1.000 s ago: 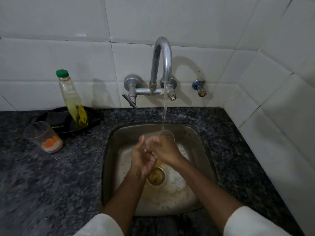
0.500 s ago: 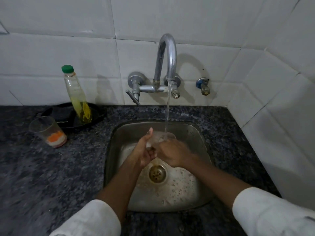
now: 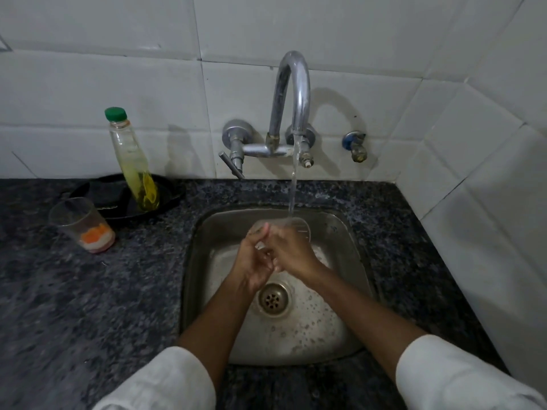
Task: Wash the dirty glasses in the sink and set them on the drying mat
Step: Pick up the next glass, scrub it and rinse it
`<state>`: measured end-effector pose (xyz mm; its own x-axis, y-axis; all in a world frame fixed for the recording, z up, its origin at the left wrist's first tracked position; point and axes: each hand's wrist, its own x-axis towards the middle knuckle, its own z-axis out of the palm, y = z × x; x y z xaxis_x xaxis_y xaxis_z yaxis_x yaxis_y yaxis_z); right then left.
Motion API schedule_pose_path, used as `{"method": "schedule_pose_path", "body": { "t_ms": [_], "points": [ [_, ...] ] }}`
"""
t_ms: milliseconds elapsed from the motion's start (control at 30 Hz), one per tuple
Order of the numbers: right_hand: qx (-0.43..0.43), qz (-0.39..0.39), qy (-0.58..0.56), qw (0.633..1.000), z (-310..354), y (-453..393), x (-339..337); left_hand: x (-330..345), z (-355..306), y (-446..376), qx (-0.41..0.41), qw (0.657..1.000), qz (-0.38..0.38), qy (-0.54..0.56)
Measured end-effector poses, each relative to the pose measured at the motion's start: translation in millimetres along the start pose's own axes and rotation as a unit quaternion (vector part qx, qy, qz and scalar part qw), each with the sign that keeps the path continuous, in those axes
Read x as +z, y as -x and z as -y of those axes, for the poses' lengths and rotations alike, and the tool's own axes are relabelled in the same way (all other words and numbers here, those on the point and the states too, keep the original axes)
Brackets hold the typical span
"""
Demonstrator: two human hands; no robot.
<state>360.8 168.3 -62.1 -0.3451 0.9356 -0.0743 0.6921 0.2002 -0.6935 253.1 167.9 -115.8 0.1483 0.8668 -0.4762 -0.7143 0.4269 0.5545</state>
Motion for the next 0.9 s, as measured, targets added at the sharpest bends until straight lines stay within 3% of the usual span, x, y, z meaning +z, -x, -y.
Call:
{"method": "schedule_pose_path", "body": {
  "t_ms": [33,67,100,133,200,267,300,333,400,433,467,533,600,633,667,733,767,800,833,900],
  "points": [
    [-0.045,0.048,0.140,0.988,-0.7,4.9,-4.0,1.4,-6.2,1.0,-0.010,0.999,-0.003,-0.032],
    [-0.085,0.076,0.281,0.953,-4.2,9.7,-4.6,1.2,-11.9,-0.9,-0.028,0.996,-0.024,-0.080],
    [-0.100,0.090,0.353,0.926,-6.9,12.6,-8.5,3.2,-15.3,-0.5,-0.038,0.992,-0.042,-0.112],
    [-0.097,0.080,0.353,0.927,-7.8,11.0,-8.6,1.7,-14.1,-1.9,-0.043,0.990,-0.045,-0.128],
    [-0.015,0.038,0.177,0.983,3.8,4.7,-5.3,0.2,-6.6,1.4,-0.037,0.994,-0.021,-0.103],
    [0.031,-0.041,-0.057,0.997,11.6,-1.4,0.0,1.0,1.2,4.0,-0.028,0.999,0.003,-0.015],
    [0.022,-0.038,-0.065,0.997,8.9,-0.6,0.0,-1.7,1.5,2.1,-0.025,1.000,0.010,0.015],
    [-0.034,0.000,0.019,0.999,3.4,1.9,-0.1,-5.3,-0.2,-1.0,-0.026,0.999,0.019,0.011],
    [-0.090,0.099,0.269,0.954,-6.4,10.7,-2.1,-6.7,-7.8,-2.5,-0.048,0.996,0.015,-0.076],
    [-0.096,0.113,0.310,0.939,-12.1,11.1,-5.0,-9.0,-8.2,-4.3,-0.067,0.992,0.012,-0.106],
    [-0.086,0.100,0.286,0.949,-12.2,9.1,-5.4,-9.5,-6.4,-3.2,-0.079,0.990,0.008,-0.120],
    [0.002,0.057,0.106,0.993,-3.4,0.9,-3.2,-10.2,1.4,-1.8,-0.048,0.996,0.008,-0.072],
    [0.056,0.004,-0.082,0.995,1.2,-3.3,2.3,-8.7,9.1,-1.3,-0.003,1.000,-0.009,-0.015],
    [0.040,0.022,-0.067,0.997,1.4,-1.3,0.4,-9.4,9.1,-2.7,0.007,1.000,-0.016,-0.005],
    [-0.019,0.057,0.025,0.998,0.3,1.1,-2.0,-9.6,5.9,-3.7,0.004,1.000,-0.022,-0.012],
    [-0.121,0.112,0.295,0.941,-3.8,9.1,-8.3,-9.0,-2.1,-7.9,-0.023,0.996,-0.047,-0.067],
    [-0.135,0.118,0.351,0.919,-7.8,8.4,-12.5,-7.6,-3.9,-9.2,-0.033,0.993,-0.055,-0.095],
    [-0.124,0.105,0.340,0.926,-6.7,6.1,-10.6,-8.0,-2.7,-9.6,-0.037,0.993,-0.045,-0.103],
    [-0.071,0.093,0.260,0.958,-2.5,4.0,-6.6,-9.2,1.7,-9.5,-0.032,0.995,-0.025,-0.096],
    [0.039,0.020,-0.001,0.999,3.2,-2.2,2.6,-8.7,8.7,-9.5,-0.010,0.999,0.021,-0.025]
  ]
}}
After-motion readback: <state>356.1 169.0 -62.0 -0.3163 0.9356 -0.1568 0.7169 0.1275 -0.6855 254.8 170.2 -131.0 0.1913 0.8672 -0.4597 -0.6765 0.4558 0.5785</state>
